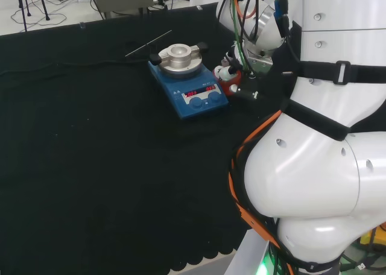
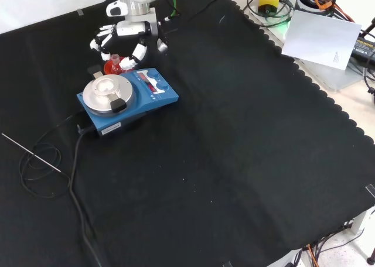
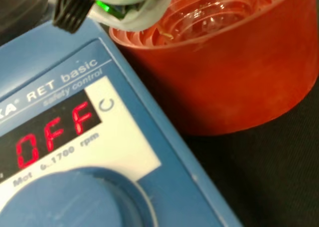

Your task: Pick up the round-bottom flask.

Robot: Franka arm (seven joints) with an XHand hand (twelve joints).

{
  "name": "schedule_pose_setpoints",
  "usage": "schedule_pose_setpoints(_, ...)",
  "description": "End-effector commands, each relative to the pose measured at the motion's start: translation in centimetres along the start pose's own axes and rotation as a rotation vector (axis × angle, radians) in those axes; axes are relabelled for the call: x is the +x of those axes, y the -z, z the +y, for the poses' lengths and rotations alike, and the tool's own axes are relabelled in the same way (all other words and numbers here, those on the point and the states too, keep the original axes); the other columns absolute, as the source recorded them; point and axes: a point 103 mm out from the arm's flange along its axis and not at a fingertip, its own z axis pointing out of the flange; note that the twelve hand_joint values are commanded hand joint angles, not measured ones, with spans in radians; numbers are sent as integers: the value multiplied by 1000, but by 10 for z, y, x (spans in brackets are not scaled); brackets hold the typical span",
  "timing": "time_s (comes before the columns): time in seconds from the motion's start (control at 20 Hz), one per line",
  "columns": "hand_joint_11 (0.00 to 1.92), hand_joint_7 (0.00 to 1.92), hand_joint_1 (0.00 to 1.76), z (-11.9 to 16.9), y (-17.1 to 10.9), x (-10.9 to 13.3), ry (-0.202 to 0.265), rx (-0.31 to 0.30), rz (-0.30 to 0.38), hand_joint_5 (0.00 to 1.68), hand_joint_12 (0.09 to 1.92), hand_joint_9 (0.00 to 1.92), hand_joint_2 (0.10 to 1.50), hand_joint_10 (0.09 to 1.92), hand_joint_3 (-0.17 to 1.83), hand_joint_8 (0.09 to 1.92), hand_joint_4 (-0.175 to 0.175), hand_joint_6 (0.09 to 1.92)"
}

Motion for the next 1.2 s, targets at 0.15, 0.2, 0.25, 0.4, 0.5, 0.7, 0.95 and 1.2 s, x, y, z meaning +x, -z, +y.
schedule_pose_setpoints(0.15,0,175,969,1,5,-4,-5,-12,8,725,1366,352,643,749,695,651,-67,837)
schedule_pose_setpoints(0.2,0,176,969,0,2,2,-3,-15,-6,730,1368,353,644,749,695,651,-68,840)
schedule_pose_setpoints(0.25,0,177,969,-1,1,4,-3,-16,-9,734,1369,354,645,749,695,652,-68,842)
schedule_pose_setpoints(0.4,0,179,968,-1,1,5,6,-8,8,745,1371,358,646,748,696,653,-71,848)
schedule_pose_setpoints(0.5,0,181,968,1,3,1,4,-8,13,754,1372,359,647,748,696,654,-73,852)
schedule_pose_setpoints(0.7,0,183,967,1,7,-4,-5,-14,9,762,1375,361,650,747,697,656,-75,856)
schedule_pose_setpoints(0.95,1,187,968,1,8,-7,3,-6,22,784,1377,364,659,746,700,659,-78,865)
schedule_pose_setpoints(1.2,2,189,969,3,10,-8,7,-5,31,793,1379,366,664,746,701,660,-80,868)
